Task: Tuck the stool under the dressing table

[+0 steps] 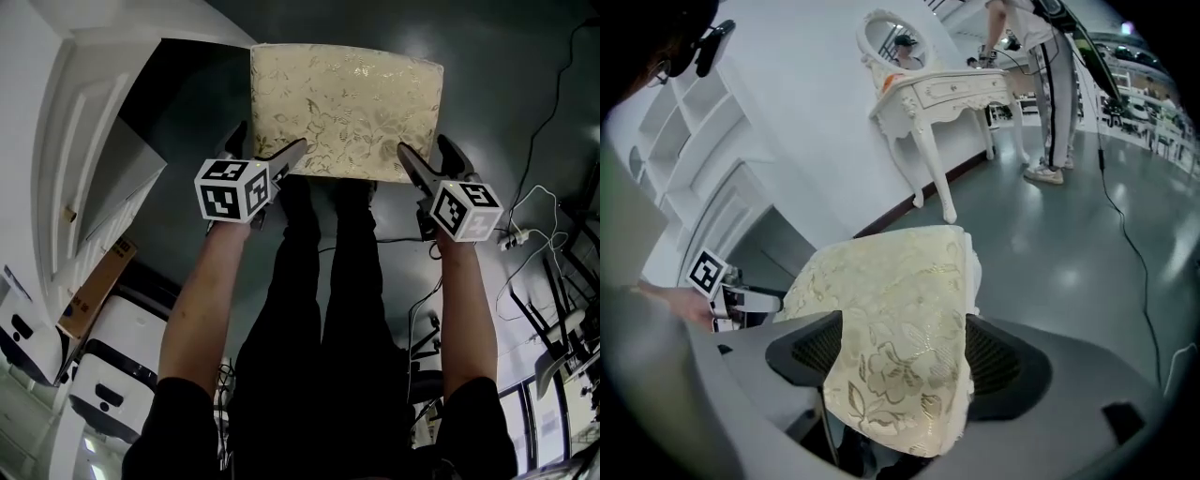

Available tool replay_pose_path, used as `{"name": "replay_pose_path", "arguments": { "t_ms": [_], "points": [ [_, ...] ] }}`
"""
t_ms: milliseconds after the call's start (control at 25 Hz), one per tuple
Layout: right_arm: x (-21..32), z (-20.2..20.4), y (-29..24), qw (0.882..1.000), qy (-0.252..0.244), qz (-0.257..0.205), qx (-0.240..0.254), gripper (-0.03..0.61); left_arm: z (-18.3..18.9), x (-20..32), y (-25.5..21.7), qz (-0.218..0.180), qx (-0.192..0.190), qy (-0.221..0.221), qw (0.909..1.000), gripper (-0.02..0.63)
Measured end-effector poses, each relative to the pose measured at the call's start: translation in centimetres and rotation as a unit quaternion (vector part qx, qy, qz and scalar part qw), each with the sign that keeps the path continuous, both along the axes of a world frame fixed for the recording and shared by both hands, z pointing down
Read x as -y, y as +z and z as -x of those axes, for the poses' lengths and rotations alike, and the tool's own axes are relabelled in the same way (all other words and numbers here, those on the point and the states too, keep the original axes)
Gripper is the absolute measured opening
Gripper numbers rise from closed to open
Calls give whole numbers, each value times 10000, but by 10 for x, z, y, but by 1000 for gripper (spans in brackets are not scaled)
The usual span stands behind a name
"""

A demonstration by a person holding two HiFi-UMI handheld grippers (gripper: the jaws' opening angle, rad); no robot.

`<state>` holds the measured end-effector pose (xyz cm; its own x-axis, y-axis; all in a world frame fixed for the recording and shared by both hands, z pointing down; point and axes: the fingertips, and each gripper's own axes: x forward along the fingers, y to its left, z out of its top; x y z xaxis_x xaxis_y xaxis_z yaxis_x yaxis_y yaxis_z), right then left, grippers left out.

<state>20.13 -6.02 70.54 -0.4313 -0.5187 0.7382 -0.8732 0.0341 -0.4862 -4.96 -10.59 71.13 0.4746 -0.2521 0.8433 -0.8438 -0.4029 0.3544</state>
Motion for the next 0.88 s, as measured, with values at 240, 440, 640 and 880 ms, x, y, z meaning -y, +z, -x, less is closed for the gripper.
{"name": "replay_pose_path", "arguments": {
  "t_ms": [240, 440, 640, 880],
  "points": [
    [2, 3, 22, 9993, 70, 337, 175, 426, -4, 9, 11, 288, -201, -176, 9992, 522],
    [9, 3, 41, 9983, 132, 446, 347, 454, -9, 13, 21, 288, -13, 5, 9996, 528],
    [12, 16, 52, 9939, 117, 624, 907, 477, 4, 11, 36, 658, -173, -139, 9976, 559],
    [15, 25, 57, 9887, 79, 713, 1316, 477, 4, 8, 44, 1004, -634, -295, 9925, 574]
  ]
}}
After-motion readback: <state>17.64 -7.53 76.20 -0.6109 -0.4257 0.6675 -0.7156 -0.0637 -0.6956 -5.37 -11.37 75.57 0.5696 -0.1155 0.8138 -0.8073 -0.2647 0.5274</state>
